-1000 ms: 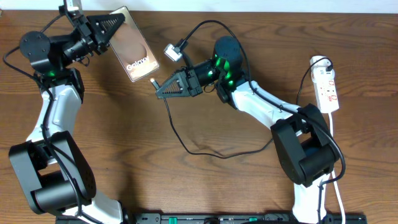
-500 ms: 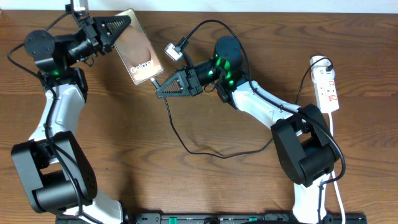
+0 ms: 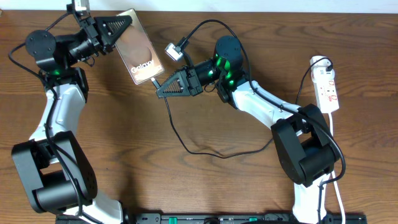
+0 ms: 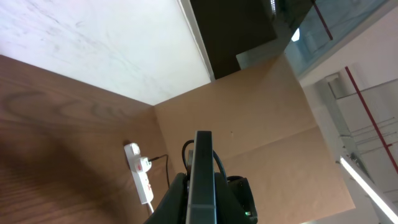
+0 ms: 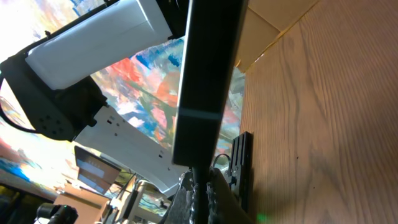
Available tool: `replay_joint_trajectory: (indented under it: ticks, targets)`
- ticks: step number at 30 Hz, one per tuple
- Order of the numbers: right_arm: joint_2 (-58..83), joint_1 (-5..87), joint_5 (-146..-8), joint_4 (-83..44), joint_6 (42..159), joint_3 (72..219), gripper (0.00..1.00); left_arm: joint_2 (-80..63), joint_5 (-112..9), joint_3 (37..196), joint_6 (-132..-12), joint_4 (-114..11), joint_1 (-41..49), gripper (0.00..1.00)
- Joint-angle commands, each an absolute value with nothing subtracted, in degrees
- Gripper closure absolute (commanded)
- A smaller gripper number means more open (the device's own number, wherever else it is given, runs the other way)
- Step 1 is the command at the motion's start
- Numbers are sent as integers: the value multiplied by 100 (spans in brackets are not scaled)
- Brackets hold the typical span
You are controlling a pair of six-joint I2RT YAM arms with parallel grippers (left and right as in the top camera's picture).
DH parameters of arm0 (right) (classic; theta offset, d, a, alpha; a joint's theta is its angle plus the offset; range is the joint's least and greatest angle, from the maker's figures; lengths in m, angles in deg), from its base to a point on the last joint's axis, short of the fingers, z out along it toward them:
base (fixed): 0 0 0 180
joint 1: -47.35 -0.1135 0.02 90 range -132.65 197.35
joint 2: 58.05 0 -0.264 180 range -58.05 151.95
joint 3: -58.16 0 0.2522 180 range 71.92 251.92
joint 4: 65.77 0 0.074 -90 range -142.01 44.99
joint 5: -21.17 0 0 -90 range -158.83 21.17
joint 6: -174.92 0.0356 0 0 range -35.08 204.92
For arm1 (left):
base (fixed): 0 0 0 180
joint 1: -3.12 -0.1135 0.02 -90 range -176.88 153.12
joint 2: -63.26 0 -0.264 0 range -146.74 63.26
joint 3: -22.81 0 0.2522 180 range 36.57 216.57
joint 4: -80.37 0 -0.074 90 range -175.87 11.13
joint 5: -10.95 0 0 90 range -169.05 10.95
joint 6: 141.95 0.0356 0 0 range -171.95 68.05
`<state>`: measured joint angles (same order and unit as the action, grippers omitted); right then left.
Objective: Plug charger to phone and switch on socket
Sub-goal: 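Push the black cable plug into the phone's bottom port with the right gripper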
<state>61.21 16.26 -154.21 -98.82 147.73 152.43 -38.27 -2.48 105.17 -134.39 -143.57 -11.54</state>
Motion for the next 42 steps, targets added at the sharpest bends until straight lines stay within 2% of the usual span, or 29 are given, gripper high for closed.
replay_joint_trajectory:
  ticks: [1, 20, 32, 37, 42]
  targets:
    - [6147, 1661, -15301, -9908, 14869, 15291, 99, -3790, -127, 10613, -13399, -14429, -1071, 93]
    - [6147, 1663, -15200, -9915, 14924, 15291, 99, -3790, 82, 10541, -13255, -14426, -1029, 93]
    - [6147, 1650, -14250, -9928, 15263, 15291, 99, -3790, -525, 10541, -13227, -14363, -747, 92]
    - [6147, 1654, -14346, -10251, 15457, 15291, 99, -3790, -204, 10541, -13100, -14363, -682, 92]
    - [6147, 1713, -14459, -10437, 15566, 15291, 99, -3790, 631, 10541, -12982, -14363, -682, 93]
